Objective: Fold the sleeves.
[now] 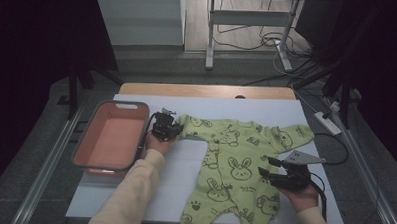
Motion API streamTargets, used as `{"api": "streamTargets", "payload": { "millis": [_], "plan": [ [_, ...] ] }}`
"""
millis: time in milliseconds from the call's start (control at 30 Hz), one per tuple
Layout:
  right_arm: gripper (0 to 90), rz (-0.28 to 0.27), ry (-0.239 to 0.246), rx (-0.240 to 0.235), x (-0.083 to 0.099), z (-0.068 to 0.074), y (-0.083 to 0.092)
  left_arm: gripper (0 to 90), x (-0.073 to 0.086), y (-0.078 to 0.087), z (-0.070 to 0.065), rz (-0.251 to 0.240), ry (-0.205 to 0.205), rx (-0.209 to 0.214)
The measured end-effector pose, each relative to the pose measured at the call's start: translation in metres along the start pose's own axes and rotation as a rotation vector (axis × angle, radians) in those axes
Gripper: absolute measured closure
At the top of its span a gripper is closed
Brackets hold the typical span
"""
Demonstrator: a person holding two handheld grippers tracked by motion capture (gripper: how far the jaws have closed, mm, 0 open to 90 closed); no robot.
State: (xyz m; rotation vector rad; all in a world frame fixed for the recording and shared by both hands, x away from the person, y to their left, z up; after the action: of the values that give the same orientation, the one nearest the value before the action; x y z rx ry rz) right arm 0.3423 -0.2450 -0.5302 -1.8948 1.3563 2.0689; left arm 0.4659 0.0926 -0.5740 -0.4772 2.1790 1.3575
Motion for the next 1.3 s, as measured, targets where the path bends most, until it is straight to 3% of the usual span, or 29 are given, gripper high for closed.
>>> {"api": "streamTargets", "payload": {
  "millis": [267, 633, 800, 1167, 1300],
  "plan": [
    [41.8, -0.012, -0.024, 0.028, 0.000, -0.005, 0.004, 78.4, -0.005, 0.016, -0.013, -0.048, -0.040, 0.023],
    [41.5, -0.009, -0.031, 0.035, 0.001, -0.008, 0.004, 78.3, -0.012, 0.024, -0.045, -0.076, -0.061, 0.109],
    [41.5, -0.007, -0.034, 0.034, 0.002, -0.008, 0.003, 78.3, -0.014, 0.024, -0.058, -0.081, -0.064, 0.148],
    [41.5, -0.013, -0.048, 0.029, 0.001, -0.010, 0.000, 78.4, -0.013, 0.022, -0.070, -0.078, -0.066, 0.191],
    [41.5, -0.019, -0.059, 0.037, 0.001, -0.013, 0.000, 78.3, -0.014, 0.019, -0.078, -0.078, -0.076, 0.226]
  ]
}}
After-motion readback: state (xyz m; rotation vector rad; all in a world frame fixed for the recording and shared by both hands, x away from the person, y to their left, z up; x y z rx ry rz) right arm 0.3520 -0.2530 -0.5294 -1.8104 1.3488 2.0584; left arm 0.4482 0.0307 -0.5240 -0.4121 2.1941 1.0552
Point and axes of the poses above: each handheld gripper's, and its own axes: y roughly backward along the jaws, x roughly out of its underside, z roughly to its left, the point moved 8 cm from there along -y, roughly forward along the jaws, and after that the axes turned 14 degrees about y, right-handed, at the moved point
